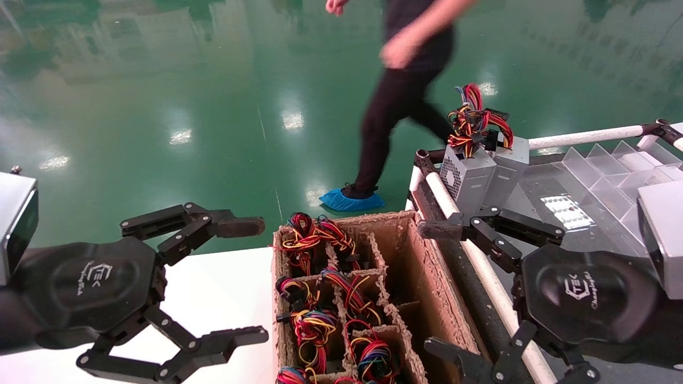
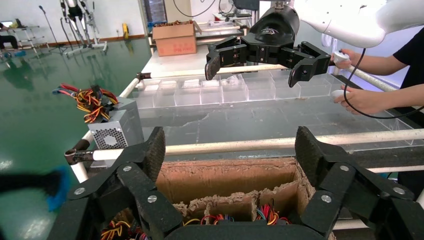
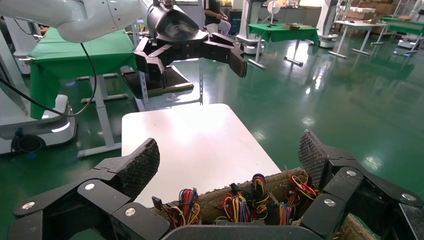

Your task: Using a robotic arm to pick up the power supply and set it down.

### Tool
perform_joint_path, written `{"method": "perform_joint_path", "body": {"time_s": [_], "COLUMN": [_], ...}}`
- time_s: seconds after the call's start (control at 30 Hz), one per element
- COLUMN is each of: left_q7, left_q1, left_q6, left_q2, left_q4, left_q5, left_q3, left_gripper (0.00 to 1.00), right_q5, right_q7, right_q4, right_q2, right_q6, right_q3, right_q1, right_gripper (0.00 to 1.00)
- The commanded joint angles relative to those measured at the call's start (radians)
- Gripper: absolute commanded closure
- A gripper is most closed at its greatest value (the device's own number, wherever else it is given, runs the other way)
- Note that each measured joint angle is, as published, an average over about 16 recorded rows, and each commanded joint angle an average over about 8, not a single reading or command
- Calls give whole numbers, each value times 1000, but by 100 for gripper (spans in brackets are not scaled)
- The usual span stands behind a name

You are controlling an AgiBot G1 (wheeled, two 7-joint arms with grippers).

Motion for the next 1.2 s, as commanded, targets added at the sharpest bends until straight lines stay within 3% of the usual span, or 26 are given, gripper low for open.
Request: {"method": "perform_joint_path", "body": {"time_s": [0.03, 1.2], "left_q7": [0, 0], "left_q1": [0, 0], "left_q6": [0, 0], "left_q2": [0, 0], "left_q4": [0, 0], "left_q5": [0, 0], "left_q3": [0, 0], "left_gripper": [100, 100], "right_q5": [0, 0], "right_q7": [0, 0], "right_q4": [0, 0], "right_q2": [0, 0], "right_q6": [0, 0], "right_q3": [0, 0], "right_q1": [0, 0], "right_gripper": [0, 0]}}
